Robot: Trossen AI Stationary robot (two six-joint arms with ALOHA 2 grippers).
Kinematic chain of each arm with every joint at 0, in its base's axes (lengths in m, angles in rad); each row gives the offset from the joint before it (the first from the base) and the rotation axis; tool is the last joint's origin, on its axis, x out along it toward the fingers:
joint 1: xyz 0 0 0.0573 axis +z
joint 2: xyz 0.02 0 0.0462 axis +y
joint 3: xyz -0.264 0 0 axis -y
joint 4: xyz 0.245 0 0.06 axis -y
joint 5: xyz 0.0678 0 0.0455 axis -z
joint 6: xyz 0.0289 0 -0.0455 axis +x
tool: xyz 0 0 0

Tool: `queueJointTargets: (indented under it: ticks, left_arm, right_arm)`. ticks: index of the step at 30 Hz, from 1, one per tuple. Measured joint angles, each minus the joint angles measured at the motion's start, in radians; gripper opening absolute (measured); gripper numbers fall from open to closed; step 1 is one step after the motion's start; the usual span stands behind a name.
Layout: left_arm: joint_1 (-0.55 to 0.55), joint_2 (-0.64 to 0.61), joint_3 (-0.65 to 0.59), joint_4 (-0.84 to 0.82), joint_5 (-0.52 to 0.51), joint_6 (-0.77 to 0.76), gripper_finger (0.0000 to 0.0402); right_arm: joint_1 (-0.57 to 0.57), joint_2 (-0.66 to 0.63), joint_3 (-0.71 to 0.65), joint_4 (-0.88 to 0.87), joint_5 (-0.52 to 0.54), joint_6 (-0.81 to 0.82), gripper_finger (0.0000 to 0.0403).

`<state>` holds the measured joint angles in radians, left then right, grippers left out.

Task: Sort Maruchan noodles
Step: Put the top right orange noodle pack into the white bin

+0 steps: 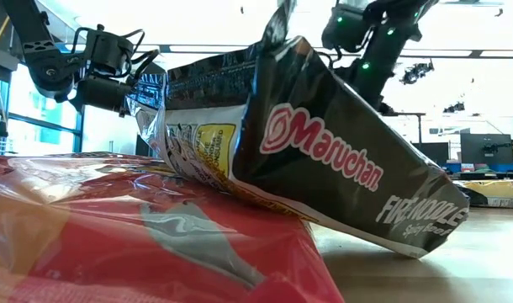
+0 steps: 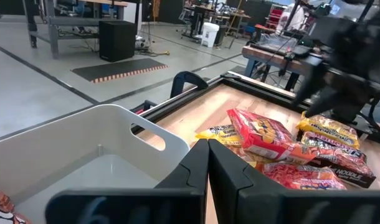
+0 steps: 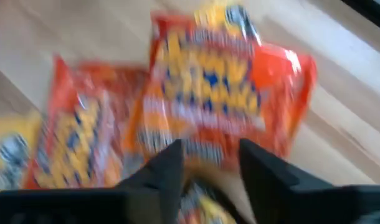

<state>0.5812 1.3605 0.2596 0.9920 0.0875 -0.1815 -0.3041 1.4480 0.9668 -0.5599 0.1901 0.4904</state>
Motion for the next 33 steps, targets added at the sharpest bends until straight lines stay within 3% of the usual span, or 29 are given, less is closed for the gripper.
queueJointTargets:
  ticks: [3, 6, 13, 20, 25, 33]
  left_arm:
    - [0.000, 0.000, 0.000, 0.000, 0.000, 0.000, 0.0000]
    - [0.000, 0.000, 0.000, 0.000, 0.000, 0.000, 0.0001]
    - [0.000, 0.000, 0.000, 0.000, 0.000, 0.000, 0.0001]
    - [0.000, 0.000, 0.000, -0.005, 0.000, 0.001, 0.0001]
    - [0.000, 0.000, 0.000, -0.009, 0.000, 0.001, 0.0001]
    - [0.000, 0.000, 0.000, -0.008, 0.000, 0.001, 0.0001]
  right_arm:
    - [-0.073, 0.020, 0.005, 0.143, -0.096, -0.012, 0.0213]
    - [-0.073, 0.085, 0.067, 0.162, -0.106, -0.065, 0.0253]
    - [0.029, 0.357, 0.387, -0.134, 0.137, -0.100, 0.0265]
    - [0.053, 0.595, 0.628, -0.343, 0.264, -0.018, 0.0263]
    - [0.052, 0.686, 0.710, -0.442, 0.334, -0.001, 0.0225]
    - [0.054, 0.714, 0.715, -0.449, 0.334, -0.012, 0.0074]
